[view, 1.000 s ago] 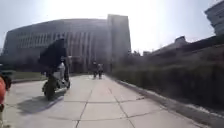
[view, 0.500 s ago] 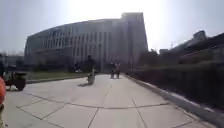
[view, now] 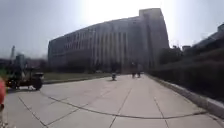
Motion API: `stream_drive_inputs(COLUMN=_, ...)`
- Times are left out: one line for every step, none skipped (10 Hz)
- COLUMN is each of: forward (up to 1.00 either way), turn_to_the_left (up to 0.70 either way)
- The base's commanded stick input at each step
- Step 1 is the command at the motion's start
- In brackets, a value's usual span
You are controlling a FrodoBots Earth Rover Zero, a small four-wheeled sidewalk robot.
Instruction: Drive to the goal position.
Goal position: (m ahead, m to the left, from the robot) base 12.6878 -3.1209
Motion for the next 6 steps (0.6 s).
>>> stream_drive_inputs(forward=0.70, turn_to_the_left=0.23)
stream_drive_inputs(forward=0.70, turn_to_the_left=0.14)
stream_drive_inputs(forward=0.70, turn_to_the_left=0.05)
stream_drive_inputs(forward=0.70, turn_to_the_left=-0.09)
stream_drive_inputs(forward=0.70, turn_to_the_left=-0.36)
stream_drive_inputs(forward=0.70, turn_to_the_left=-0.36)
